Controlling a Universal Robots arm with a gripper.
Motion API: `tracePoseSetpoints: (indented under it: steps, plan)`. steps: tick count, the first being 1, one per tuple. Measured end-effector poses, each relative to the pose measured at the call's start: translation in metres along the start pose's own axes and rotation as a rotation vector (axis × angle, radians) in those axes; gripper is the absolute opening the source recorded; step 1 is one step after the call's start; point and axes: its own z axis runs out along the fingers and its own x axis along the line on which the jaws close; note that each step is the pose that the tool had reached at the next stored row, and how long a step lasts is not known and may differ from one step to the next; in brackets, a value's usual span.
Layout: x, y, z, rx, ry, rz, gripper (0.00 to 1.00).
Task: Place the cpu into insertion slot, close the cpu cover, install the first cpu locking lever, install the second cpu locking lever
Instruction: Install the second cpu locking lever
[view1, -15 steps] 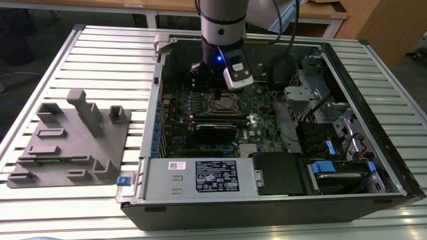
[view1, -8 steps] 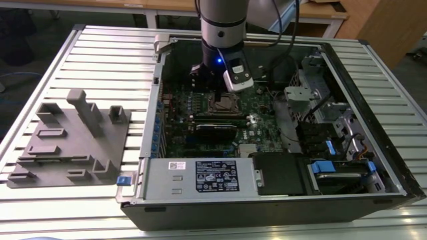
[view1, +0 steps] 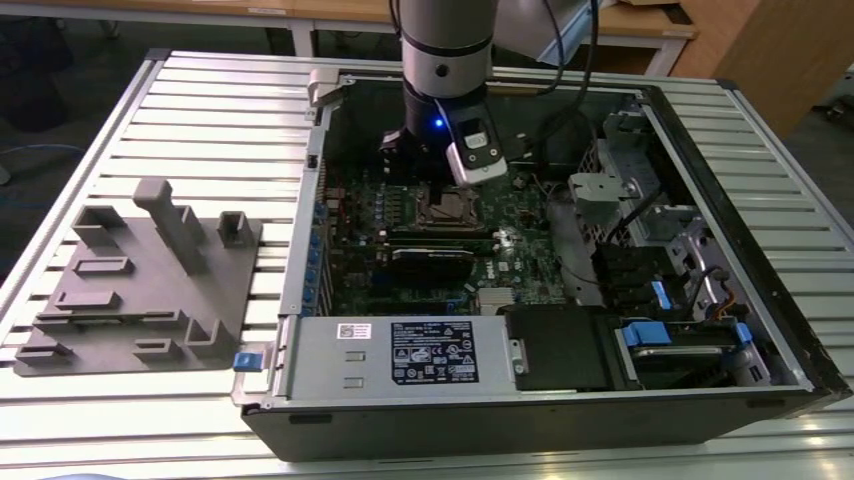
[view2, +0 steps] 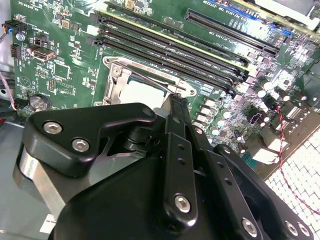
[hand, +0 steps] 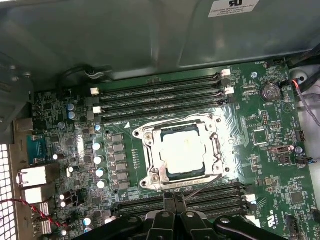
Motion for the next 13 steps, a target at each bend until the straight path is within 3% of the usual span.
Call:
tracePoseSetpoints:
  steps: [13]
  plan:
    - [-0.0036, -0.0018, 0.0040, 0.0007, 0.0002, 0.000, 0.11]
